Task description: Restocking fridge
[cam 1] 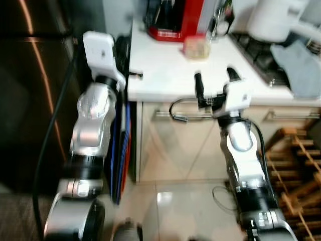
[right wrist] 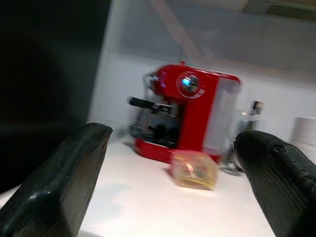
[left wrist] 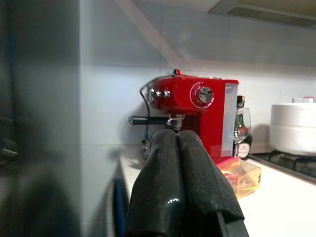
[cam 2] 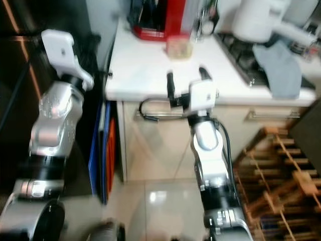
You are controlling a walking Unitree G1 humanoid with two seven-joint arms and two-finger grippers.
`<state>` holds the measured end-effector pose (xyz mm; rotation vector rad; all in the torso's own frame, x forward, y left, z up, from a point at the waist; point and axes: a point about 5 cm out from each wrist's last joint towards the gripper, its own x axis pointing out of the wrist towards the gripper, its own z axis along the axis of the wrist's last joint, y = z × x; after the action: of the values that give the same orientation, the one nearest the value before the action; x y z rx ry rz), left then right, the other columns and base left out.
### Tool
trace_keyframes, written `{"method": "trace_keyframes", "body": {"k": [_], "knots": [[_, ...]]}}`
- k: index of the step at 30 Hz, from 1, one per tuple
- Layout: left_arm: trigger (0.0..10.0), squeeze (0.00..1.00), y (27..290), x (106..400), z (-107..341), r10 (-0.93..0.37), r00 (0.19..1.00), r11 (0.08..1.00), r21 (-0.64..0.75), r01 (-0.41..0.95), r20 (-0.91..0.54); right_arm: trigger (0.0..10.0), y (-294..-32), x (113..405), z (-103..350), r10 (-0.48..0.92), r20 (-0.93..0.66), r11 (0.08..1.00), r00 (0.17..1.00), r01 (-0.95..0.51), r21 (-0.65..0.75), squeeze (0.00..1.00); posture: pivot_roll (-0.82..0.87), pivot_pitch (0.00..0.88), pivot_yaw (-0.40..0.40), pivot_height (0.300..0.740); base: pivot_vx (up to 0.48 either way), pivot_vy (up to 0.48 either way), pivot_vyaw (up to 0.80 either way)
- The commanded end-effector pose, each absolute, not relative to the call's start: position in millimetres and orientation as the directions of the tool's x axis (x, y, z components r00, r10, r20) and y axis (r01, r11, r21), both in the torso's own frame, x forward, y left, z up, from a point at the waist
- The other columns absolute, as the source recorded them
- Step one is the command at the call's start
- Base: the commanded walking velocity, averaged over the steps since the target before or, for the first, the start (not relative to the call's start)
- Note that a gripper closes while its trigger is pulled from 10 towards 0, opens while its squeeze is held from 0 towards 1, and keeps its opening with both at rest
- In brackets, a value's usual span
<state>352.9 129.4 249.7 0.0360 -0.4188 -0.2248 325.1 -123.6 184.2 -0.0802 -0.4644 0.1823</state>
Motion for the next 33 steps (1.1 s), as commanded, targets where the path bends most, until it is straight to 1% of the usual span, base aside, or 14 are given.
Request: {"method": "trace_keyframes", "body": {"k": [1, 8, 10, 16, 19, 26, 27, 33], "knots": [[10.0, 0.0, 117.2, 350.4, 245.9, -0.272, 0.883, 0.962, 0.102, 0.252, 0.382, 10.0, -131.4, 325.5, 184.1, 0.154, 0.439, 0.987, 0.885, -0.116, -0.112, 0.0, 0.01, 0.0, -0.029, 0.74, 0.0, 0.0, 0.0], [10.0, 0.0, 113.0, 347.2, 242.4, -0.292, 0.876, 0.956, 0.11, 0.271, 0.385, 10.0, -132.5, 325.9, 183.7, 0.144, 0.435, 0.988, 0.889, -0.105, -0.112, 0.0, 0.01, 0.0, -0.031, 0.74, 0.0, 0.0, 0.0], [10.0, 0.0, 107.5, 343.3, 241.3, -0.327, 0.858, 0.944, 0.102, 0.313, 0.395, 10.0, -133.3, 326.5, 183.1, 0.139, 0.428, 0.989, 0.893, -0.103, -0.108, 0.0, 0.01, 0.0, -0.033, 0.74, 0.0, 0.0, 0.0], [10.0, 0.0, 103.1, 341.0, 238.3, -0.345, 0.852, 0.938, 0.126, 0.322, 0.393, 10.0, -134.7, 328.1, 181.3, 0.13, 0.41, 0.99, 0.903, -0.097, -0.099, 0.0, 0.01, 0.0, -0.035, 0.74, 0.43, 0.0, 0.0], [10.0, 0.0, 100.2, 339.8, 238.2, -0.356, 0.847, 0.934, 0.14, 0.328, 0.396, 10.0, -136.1, 329.7, 181.3, 0.123, 0.405, 0.991, 0.906, -0.092, -0.095, 0.0, 0.01, 0.0, -0.039, 0.74, 0.48, 0.0, -0.76], [10.0, 0.0, 98.8, 339.7, 238.9, -0.364, 0.841, 0.931, 0.157, 0.329, 0.4, 10.0, -136.9, 331.4, 182.0, 0.128, 0.406, 0.989, 0.905, -0.087, -0.117, 0.0, 0.01, 0.0, -0.04, 0.74, 0.48, 0.0, 0.0], [10.0, 1.0, 97.4, 340.1, 239.3, -0.367, 0.839, 0.93, 0.147, 0.336, 0.402, 10.0, -136.6, 331.8, 183.6, 0.132, 0.414, 0.989, 0.901, -0.089, -0.121, 1.0, 0.01, 0.0, -0.046, 0.74, 0.48, 0.0, 0.0], [10.0, 1.0, 96.9, 341.5, 240.7, -0.35, 0.844, 0.937, 0.131, 0.325, 0.407, 10.0, -135.1, 332.2, 188.1, 0.153, 0.432, 0.986, 0.889, -0.106, -0.132, 1.0, 0.01, 0.0, -0.046, 0.74, 0.48, 0.0, 0.0]]}}
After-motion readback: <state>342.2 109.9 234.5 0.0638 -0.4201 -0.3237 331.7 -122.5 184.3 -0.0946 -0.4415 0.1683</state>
